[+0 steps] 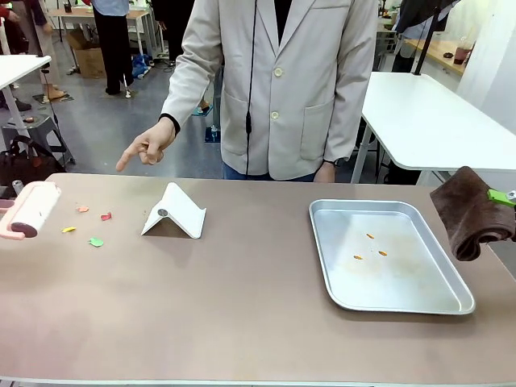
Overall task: Clean the surface of the table.
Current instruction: If a person points to the right, clean the right side of the table with your right hand, and if they point to the left, clean the left side with your left hand.
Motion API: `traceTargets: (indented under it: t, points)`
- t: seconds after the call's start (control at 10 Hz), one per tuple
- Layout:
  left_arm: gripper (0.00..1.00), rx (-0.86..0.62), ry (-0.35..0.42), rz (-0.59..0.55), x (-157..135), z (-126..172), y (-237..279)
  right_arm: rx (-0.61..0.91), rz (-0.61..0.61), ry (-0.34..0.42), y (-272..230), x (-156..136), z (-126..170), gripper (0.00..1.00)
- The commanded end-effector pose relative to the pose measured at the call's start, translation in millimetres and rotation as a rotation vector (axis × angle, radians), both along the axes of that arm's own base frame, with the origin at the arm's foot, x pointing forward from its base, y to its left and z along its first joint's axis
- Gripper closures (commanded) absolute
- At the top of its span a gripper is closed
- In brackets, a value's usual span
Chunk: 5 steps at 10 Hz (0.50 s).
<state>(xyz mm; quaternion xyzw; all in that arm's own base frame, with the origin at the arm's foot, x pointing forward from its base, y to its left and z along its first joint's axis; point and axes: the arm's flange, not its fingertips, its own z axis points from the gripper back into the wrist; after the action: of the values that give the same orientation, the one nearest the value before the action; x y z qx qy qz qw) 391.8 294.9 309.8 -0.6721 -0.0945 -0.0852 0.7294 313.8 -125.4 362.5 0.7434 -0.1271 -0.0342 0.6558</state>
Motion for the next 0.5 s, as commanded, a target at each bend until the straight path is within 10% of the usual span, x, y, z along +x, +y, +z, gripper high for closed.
traceTargets:
  t: [0.0,0.4]
  points:
    - [0.79,0.097,-0.025,0.106,1,3,-10,0.008,0.009,-0.014,1,-1,5,1.0]
    - [0.79,0.253,0.048,0.308,8,5,4,0.008,0.009,-0.014,1,-1,5,1.0]
